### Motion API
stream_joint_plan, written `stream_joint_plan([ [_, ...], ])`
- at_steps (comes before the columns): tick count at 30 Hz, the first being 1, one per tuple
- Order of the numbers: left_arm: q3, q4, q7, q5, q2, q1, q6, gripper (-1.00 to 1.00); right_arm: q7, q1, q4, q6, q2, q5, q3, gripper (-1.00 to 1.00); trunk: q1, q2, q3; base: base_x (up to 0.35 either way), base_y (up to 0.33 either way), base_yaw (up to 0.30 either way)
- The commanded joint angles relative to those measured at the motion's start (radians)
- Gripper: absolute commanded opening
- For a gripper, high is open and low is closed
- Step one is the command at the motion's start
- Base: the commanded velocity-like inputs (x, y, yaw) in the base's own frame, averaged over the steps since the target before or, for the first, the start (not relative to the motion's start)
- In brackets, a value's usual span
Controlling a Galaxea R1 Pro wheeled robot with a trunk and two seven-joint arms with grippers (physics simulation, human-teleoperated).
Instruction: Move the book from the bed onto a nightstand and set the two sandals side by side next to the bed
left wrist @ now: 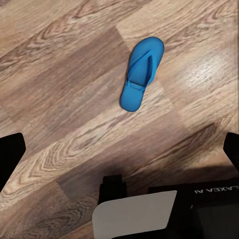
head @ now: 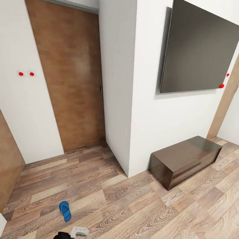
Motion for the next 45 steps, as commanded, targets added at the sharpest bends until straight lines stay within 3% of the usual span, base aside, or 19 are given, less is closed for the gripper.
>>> stream_joint_plan([
  [1,-0.005,-0.002,-0.001,-0.001,0.000,0.000,0.006,1.00,-0.004,0.000,-0.002,0.007,0.000,-0.003,-0.003,1.00,0.004,-0.008,-0.004,0.000,0.000,0.000],
  [29,-0.006,-0.002,0.003,-0.003,0.002,-0.001,0.014,1.00,-0.013,0.000,-0.010,0.014,-0.004,-0.006,-0.030,1.00,0.111,-0.204,-0.092,0.000,0.000,0.000],
  [37,-0.005,-0.001,0.005,0.001,0.003,-0.001,0.013,1.00,-0.013,-0.001,-0.051,0.019,-0.014,-0.010,-0.031,1.00,0.142,-0.260,-0.117,0.000,0.000,0.000],
  [41,-0.005,0.000,0.005,0.002,0.003,-0.002,0.013,1.00,-0.013,-0.007,-0.076,0.051,-0.028,-0.011,-0.031,1.00,0.157,-0.288,-0.130,0.000,0.000,0.000],
  [45,-0.005,0.000,0.005,0.004,0.006,-0.004,0.014,1.00,-0.011,-0.038,-0.088,0.133,-0.045,-0.013,-0.031,1.00,0.172,-0.316,-0.142,0.000,0.000,0.000],
])
